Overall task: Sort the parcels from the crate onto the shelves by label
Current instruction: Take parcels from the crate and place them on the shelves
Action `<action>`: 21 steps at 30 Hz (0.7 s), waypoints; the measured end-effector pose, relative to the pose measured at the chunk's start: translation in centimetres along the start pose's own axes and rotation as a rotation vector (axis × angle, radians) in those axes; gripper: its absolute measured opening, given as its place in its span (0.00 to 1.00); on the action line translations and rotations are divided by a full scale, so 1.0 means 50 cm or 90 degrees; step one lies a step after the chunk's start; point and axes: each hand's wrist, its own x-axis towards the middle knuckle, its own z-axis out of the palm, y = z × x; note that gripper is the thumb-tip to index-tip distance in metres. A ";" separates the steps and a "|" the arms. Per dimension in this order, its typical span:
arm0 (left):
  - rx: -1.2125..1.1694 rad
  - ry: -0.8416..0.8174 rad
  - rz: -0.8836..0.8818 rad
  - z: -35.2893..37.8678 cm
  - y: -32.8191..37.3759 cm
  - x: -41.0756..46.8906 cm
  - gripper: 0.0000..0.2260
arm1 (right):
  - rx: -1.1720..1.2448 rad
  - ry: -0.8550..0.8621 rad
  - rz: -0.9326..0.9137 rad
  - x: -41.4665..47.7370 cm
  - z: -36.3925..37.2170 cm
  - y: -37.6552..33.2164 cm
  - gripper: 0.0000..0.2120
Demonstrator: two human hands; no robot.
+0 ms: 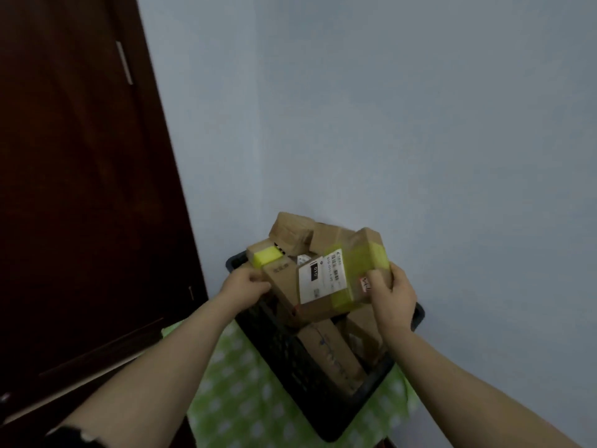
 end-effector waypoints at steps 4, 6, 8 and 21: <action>-0.140 0.065 -0.067 -0.103 -0.059 -0.094 0.11 | 0.147 -0.073 0.086 -0.081 0.062 -0.038 0.12; -0.190 0.077 -0.105 -0.153 -0.098 -0.148 0.16 | 0.250 -0.115 0.173 -0.129 0.103 -0.060 0.10; -0.230 0.095 -0.146 -0.200 -0.142 -0.197 0.14 | 0.329 -0.170 0.251 -0.182 0.147 -0.082 0.07; -0.393 0.336 -0.165 -0.481 -0.326 -0.525 0.08 | 0.266 -0.768 0.250 -0.438 0.382 -0.189 0.07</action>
